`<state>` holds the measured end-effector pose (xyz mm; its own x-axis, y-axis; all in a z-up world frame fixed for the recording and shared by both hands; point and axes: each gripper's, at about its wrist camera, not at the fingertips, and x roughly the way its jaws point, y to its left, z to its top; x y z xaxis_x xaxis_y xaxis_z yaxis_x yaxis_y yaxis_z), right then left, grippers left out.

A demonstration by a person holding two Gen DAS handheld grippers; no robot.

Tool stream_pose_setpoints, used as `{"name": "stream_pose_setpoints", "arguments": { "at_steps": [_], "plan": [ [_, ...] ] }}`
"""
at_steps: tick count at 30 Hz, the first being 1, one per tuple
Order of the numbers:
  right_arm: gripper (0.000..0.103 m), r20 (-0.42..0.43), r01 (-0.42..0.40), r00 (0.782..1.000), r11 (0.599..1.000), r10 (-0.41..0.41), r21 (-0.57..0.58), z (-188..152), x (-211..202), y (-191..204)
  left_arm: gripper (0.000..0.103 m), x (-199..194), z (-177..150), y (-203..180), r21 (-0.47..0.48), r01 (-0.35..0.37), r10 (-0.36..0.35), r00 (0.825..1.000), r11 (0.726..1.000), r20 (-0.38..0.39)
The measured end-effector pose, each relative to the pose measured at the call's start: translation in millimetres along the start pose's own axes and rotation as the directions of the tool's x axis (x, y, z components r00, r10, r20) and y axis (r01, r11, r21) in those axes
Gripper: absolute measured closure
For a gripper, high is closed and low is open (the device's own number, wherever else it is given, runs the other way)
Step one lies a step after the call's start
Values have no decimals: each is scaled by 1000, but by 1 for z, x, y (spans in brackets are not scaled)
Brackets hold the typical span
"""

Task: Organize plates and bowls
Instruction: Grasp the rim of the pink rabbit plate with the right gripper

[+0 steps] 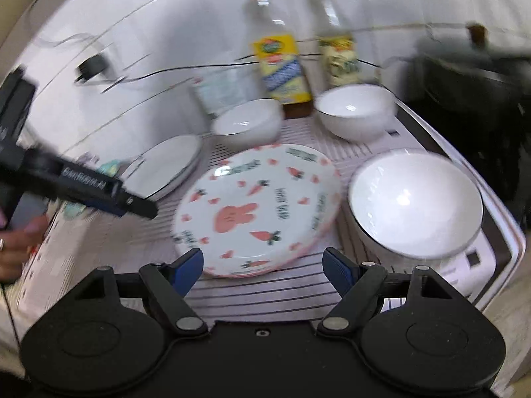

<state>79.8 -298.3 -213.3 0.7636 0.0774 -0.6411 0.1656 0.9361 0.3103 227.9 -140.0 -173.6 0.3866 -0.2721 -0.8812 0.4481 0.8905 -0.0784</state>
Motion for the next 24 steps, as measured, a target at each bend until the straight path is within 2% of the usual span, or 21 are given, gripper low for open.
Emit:
{"name": "stream_pose_setpoints", "arguments": {
  "at_steps": [6, 11, 13, 14, 16, 21, 24],
  "plan": [
    [21, 60, 46, 997, 996, -51, 83, -10, 27, -10, 38, 33, 5, -1, 27, 2, -3, 1000, 1000, 16],
    [35, 61, 58, 996, 988, -67, 142, -14, 45, -13, 41, 62, 13, 4, 19, 12, -12, 1000, 1000, -9],
    [44, 58, 41, 997, 987, -50, 154, -13, 49, -12, 46, 68, 16, 5, 19, 24, -24, 1000, 1000, -14],
    [46, 59, 34, 997, 987, -44, 155, -12, 51, -11, 47, 69, 17, 5, 17, 34, -34, 999, 999, -17],
    [50, 56, 43, 997, 985, -52, 166, -10, 54, -10, 60, 71, 19, 6, 6, 65, -64, 998, 998, -26],
    [69, 53, 79, 994, 972, -93, 223, -9, 58, -16, 79, 73, 22, 3, 30, 106, -106, 994, 994, -27],
    [78, 43, 105, 992, 963, -119, 248, -8, 60, -18, 78, 73, 21, 1, 40, 105, -104, 994, 994, -22]
  ]
}}
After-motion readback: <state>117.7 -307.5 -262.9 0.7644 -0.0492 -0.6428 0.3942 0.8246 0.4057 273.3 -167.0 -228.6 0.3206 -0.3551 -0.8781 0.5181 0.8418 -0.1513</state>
